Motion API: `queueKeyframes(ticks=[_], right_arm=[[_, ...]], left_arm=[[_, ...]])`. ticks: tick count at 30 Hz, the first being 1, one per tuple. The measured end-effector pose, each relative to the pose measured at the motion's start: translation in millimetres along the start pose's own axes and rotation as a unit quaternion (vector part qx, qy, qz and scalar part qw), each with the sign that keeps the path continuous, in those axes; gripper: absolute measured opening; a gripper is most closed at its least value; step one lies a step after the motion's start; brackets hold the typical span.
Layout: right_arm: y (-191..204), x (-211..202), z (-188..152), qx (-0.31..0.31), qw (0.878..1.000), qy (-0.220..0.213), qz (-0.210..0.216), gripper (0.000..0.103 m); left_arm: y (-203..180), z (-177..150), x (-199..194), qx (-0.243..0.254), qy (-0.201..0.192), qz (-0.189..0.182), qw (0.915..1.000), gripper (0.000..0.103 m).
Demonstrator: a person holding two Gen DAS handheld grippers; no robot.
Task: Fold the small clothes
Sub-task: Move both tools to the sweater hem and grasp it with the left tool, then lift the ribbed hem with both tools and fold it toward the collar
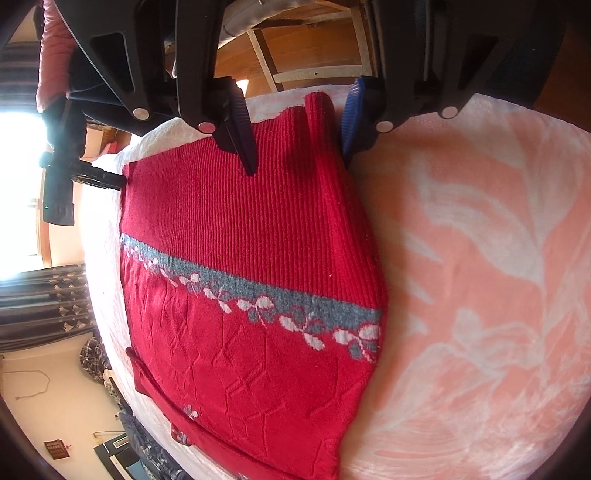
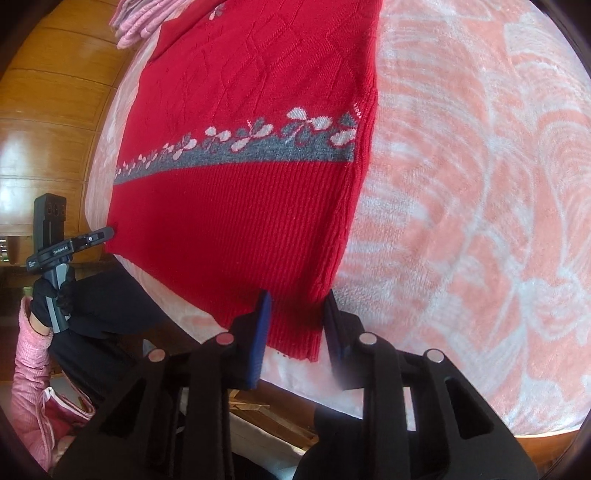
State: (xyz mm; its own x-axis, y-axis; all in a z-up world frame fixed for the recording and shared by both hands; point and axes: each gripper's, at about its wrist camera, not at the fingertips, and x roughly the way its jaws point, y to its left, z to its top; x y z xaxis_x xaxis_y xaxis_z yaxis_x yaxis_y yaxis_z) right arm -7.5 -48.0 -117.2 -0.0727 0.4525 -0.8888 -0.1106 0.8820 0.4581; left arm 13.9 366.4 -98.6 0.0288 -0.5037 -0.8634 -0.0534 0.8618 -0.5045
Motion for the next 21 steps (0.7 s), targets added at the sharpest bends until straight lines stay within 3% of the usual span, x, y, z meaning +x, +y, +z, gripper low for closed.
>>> queueKeyframes(ticks=[1, 6, 13, 21], right_arm=[[-0.6, -0.2, 0.3, 0.0, 1.0, -0.001, -0.001, 0.008], [-3.7, -11.6, -0.6, 0.006, 1.0, -0.015, 0.015, 0.004], [-7.6, -60.1, 6.6, 0.012, 0.995, -0.078, 0.067, 0.004], [-14.1, -95.7, 36.3, 0.043, 0.984, -0.141, 0.096, 0.004]], left_arm=[[0.4, 0.2, 0.4, -0.001, 0.0, 0.001, 1.0, 0.038], [6.1, 0.4, -3.1, -0.014, -0.006, -0.013, 0.9998, 0.014], [-0.4, 9.7, -22.9, -0.017, -0.038, -0.065, 0.997, 0.013], [-13.7, 39.6, -51.8, -0.014, -0.098, -0.084, 0.9916, 0.011]])
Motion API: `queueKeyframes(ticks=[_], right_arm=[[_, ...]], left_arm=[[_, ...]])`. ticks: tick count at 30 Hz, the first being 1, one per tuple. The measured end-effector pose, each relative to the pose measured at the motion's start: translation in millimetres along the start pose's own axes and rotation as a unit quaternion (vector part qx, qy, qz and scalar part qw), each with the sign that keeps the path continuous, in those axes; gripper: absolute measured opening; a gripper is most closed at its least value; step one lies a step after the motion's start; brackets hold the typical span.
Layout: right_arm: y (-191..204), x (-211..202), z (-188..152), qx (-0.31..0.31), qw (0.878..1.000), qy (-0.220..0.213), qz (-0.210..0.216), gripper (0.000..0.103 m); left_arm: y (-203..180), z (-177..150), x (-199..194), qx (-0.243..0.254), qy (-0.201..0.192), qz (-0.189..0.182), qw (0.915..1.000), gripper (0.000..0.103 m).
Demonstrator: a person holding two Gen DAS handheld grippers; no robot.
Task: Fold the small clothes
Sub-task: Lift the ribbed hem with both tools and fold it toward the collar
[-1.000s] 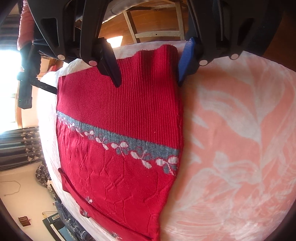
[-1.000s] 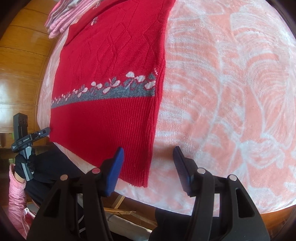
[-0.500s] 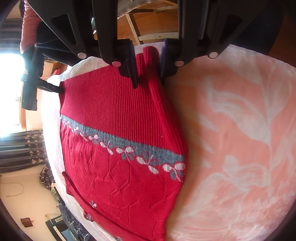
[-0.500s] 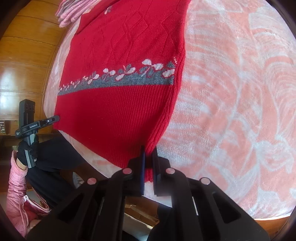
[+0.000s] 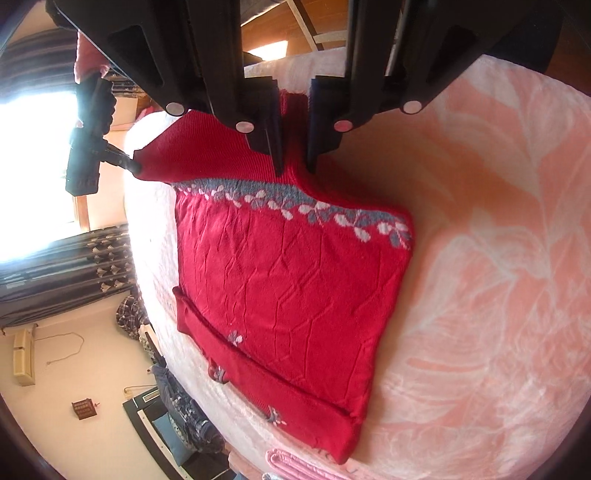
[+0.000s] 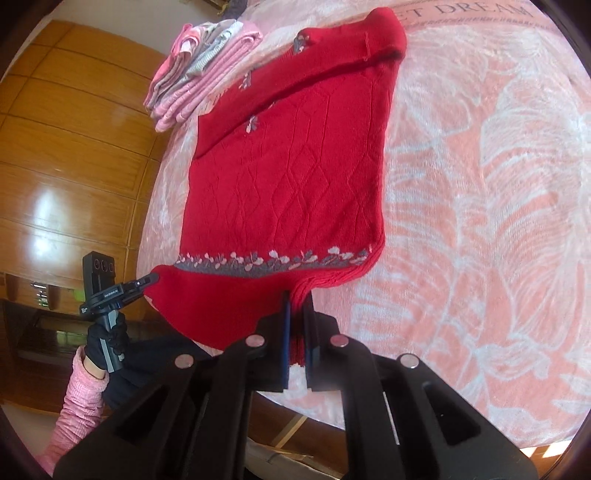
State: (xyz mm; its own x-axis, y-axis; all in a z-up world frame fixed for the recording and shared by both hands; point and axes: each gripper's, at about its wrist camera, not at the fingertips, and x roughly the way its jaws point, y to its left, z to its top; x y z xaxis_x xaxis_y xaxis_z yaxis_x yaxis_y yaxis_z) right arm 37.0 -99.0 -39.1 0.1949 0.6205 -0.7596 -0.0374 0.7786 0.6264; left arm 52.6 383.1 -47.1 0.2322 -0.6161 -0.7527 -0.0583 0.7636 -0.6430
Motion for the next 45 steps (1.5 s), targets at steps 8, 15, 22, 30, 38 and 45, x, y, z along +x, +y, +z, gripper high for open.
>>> queueKeyframes(ticks=[8, 15, 22, 30, 38, 45], right_arm=[[1.3, -5.6, 57.6, 0.024, 0.999, -0.03, -0.004, 0.004], [-1.0, 18.4, 99.9, 0.032, 0.999, -0.018, -0.029, 0.004], [-9.2, 34.8, 143.1, 0.034, 0.998, -0.013, -0.041, 0.004], [-31.9, 62.8, 185.8, 0.051, 0.997, -0.001, -0.053, 0.004], [-68.1, 73.6, 199.4, 0.092, 0.993, -0.001, -0.079, 0.042], [-57.8, 47.4, 206.4, 0.06, 0.996, -0.044, -0.04, 0.041]], left_arm=[[-16.7, 58.2, -3.9, 0.015, -0.057, 0.026, 0.9979, 0.011], [-15.7, 108.2, 10.7, 0.001, -0.082, 0.035, 0.996, 0.011], [-22.3, 150.6, 29.0, 0.011, -0.108, 0.048, 0.9929, 0.011], [-2.0, 189.6, 54.2, -0.011, -0.112, 0.065, 0.9915, 0.011], [41.0, 207.7, 36.5, -0.058, -0.142, 0.071, 0.9857, 0.025], [27.5, 213.1, 26.8, 0.0, -0.142, 0.054, 0.9884, 0.028]])
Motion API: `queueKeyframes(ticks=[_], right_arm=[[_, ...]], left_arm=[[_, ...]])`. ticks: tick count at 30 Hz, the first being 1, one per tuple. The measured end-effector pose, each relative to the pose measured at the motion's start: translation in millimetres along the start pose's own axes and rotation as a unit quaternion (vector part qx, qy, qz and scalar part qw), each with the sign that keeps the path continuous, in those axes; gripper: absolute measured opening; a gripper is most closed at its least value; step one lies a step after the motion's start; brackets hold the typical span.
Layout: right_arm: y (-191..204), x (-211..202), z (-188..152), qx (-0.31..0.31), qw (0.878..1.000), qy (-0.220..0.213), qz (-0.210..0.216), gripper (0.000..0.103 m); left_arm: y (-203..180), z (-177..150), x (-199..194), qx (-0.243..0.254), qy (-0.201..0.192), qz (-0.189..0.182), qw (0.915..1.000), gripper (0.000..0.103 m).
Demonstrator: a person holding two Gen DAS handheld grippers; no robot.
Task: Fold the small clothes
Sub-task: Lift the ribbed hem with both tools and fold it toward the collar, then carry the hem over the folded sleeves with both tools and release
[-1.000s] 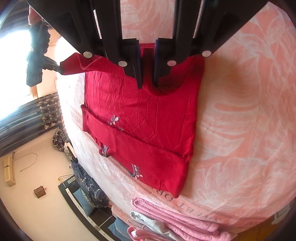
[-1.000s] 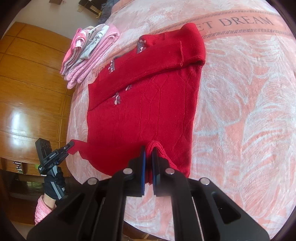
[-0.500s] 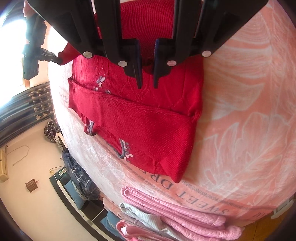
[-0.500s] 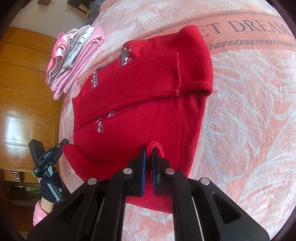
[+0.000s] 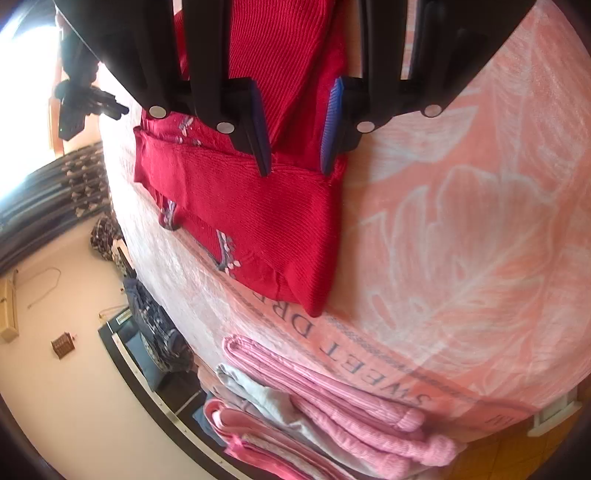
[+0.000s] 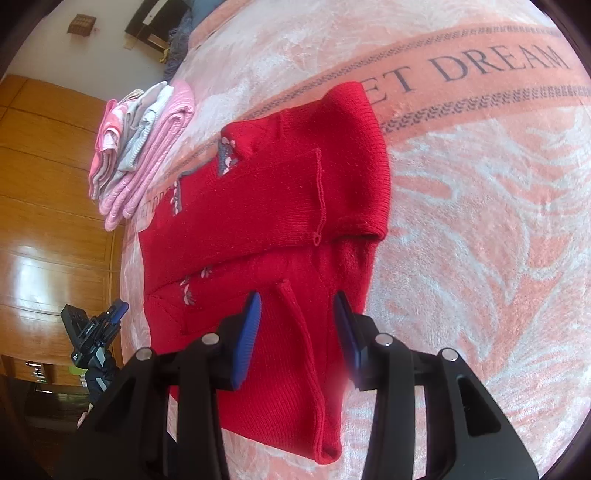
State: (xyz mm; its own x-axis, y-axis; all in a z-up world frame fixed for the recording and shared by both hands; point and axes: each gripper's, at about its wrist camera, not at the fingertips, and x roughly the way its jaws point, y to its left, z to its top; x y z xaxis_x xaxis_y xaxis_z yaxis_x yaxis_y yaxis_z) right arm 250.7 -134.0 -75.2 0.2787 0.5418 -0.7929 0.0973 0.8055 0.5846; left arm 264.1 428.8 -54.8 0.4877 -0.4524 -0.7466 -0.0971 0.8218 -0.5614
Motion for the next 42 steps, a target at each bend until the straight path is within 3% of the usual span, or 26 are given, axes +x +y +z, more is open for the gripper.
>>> queueKeyframes(ticks=[8, 16, 20, 22, 24, 25, 27, 32, 39, 42], right_arm=[[23.8, 10.5, -1.1, -0.054, 0.998, 0.015, 0.004, 0.041], [22.9, 28.9, -5.1, -0.075, 0.997, 0.036, -0.004, 0.042], [22.1, 36.1, -5.1, -0.084, 0.995, 0.046, -0.008, 0.043], [20.9, 38.7, -4.6, -0.084, 0.995, 0.048, -0.009, 0.043], [20.5, 40.4, -4.4, -0.085, 0.995, 0.051, -0.01, 0.043], [20.8, 41.2, -4.2, -0.087, 0.995, 0.051, -0.01, 0.043], [21.3, 41.7, -3.7, -0.092, 0.994, 0.052, -0.01, 0.043], [24.7, 43.2, -4.1, -0.101, 0.994, 0.053, -0.004, 0.045], [30.9, 55.3, -6.8, -0.122, 0.99, 0.066, -0.015, 0.052], [30.9, 64.7, -8.0, -0.132, 0.988, 0.076, -0.036, 0.052]], left_arm=[[-48.6, -18.6, 37.8, 0.134, 0.068, 0.022, 0.9885, 0.04], [-48.0, -29.2, 67.8, 0.172, 0.104, 0.061, 0.9778, 0.047], [-43.8, -29.6, 71.1, 0.176, 0.105, 0.054, 0.9774, 0.048], [-43.5, -29.9, 71.3, 0.18, 0.105, 0.044, 0.9771, 0.046], [-44.1, -29.8, 72.8, 0.182, 0.107, 0.033, 0.9769, 0.031], [-44.4, -29.9, 73.6, 0.184, 0.109, 0.029, 0.9763, 0.017], [-46.2, -30.0, 72.1, 0.192, 0.107, 0.02, 0.9752, 0.006], [-50.8, -28.2, 60.9, 0.192, 0.099, -0.026, 0.9761, 0.005], [-43.3, -30.6, 68.2, 0.186, 0.106, -0.004, 0.9769, 0.005], [-41.0, -30.4, 70.8, 0.182, 0.107, 0.005, 0.9775, 0.012]])
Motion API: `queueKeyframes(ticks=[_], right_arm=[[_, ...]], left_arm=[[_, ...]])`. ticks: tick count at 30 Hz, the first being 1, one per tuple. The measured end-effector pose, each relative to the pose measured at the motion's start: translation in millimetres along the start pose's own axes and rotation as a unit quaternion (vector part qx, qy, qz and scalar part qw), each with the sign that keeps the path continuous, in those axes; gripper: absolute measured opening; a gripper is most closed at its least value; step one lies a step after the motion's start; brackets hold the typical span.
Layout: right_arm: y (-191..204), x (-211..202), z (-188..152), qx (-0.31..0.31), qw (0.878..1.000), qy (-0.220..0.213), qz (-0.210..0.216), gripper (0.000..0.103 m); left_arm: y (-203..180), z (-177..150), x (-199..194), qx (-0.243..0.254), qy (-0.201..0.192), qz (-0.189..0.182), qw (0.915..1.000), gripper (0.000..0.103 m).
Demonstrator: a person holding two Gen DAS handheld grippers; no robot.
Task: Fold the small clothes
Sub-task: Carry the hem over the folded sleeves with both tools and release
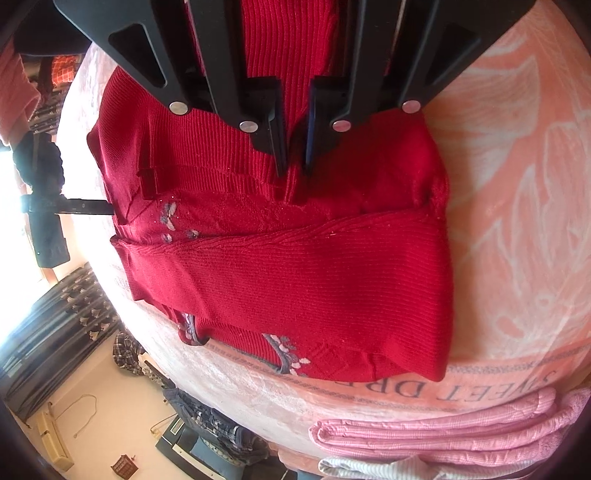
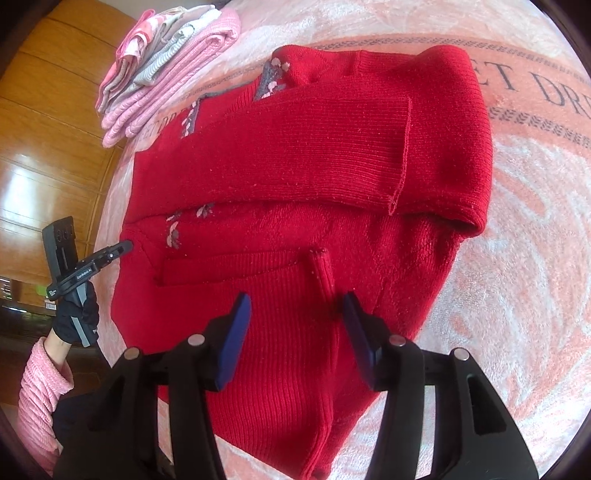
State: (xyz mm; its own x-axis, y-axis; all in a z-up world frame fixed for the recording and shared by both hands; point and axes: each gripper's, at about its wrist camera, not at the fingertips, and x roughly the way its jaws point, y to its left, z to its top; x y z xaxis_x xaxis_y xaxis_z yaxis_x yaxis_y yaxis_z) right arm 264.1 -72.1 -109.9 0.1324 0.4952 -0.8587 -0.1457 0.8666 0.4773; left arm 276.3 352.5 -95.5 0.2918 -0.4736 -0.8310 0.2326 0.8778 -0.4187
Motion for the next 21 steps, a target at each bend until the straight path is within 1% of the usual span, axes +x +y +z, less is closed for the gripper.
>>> queueKeyframes(ticks=[2, 5, 6, 7, 8, 9, 10, 11, 13, 15, 17, 18, 21], right_arm=[[-0.6, 4.8, 0.0, -0.004, 1.0, 0.003, -0.006, 0.052], [1.9, 8.8, 1.2, -0.014, 1.0, 0.001, -0.009, 0.052], [4.5, 9.6, 1.0, -0.023, 1.0, 0.0, -0.012, 0.048], [7.4, 9.9, 0.5, -0.035, 0.999, -0.002, -0.016, 0.035], [10.2, 11.3, 0.2, -0.045, 0.999, -0.002, -0.018, 0.026], [11.4, 12.1, -0.7, -0.052, 0.999, -0.001, -0.015, 0.01], [12.0, 11.5, -1.6, -0.055, 0.998, -0.003, -0.012, 0.01], [12.4, 10.1, -2.5, -0.058, 0.998, -0.006, -0.011, 0.009], [11.7, 4.0, -4.2, -0.058, 0.998, -0.012, 0.001, 0.008], [10.9, -6.5, -6.6, -0.058, 0.998, -0.025, 0.017, 0.008], [10.0, -17.1, -8.2, -0.062, 0.997, -0.036, 0.028, 0.007], [9.1, -22.9, -8.7, -0.061, 0.997, -0.043, 0.034, 0.006], [6.8, -36.4, -7.1, -0.052, 0.996, -0.063, 0.047, 0.006]], left_arm=[[-0.5, -0.6, 2.7, 0.0, 0.002, 0.004, 1.0, 0.017], [-5.4, -0.7, 6.3, 0.01, 0.003, 0.01, 0.9999, 0.019], [-7.4, -0.3, 6.9, 0.014, 0.003, 0.011, 0.9998, 0.019], [-9.1, 0.0, 7.2, 0.019, 0.002, 0.014, 0.9997, 0.019], [-10.8, 0.4, 7.7, 0.025, 0.001, 0.018, 0.9995, 0.015], [-12.3, 0.5, 7.6, 0.031, 0.0, 0.02, 0.9993, 0.01], [-13.8, 0.7, 7.6, 0.037, -0.001, 0.021, 0.9991, 0.005], [-14.6, 0.9, 6.9, 0.039, -0.002, 0.021, 0.999, 0.005], [-13.8, 1.6, 3.2, 0.036, -0.008, 0.012, 0.9993, 0.004], [-12.4, 1.9, -4.8, 0.028, -0.023, -0.003, 0.9993, 0.004], [-11.7, 3.4, -13.2, 0.025, -0.036, -0.012, 0.999, 0.004], [-11.0, 4.5, -17.4, 0.023, -0.043, -0.016, 0.9987, 0.004], [-7.7, 9.3, -28.7, 0.009, -0.064, -0.029, 0.9975, 0.004]])
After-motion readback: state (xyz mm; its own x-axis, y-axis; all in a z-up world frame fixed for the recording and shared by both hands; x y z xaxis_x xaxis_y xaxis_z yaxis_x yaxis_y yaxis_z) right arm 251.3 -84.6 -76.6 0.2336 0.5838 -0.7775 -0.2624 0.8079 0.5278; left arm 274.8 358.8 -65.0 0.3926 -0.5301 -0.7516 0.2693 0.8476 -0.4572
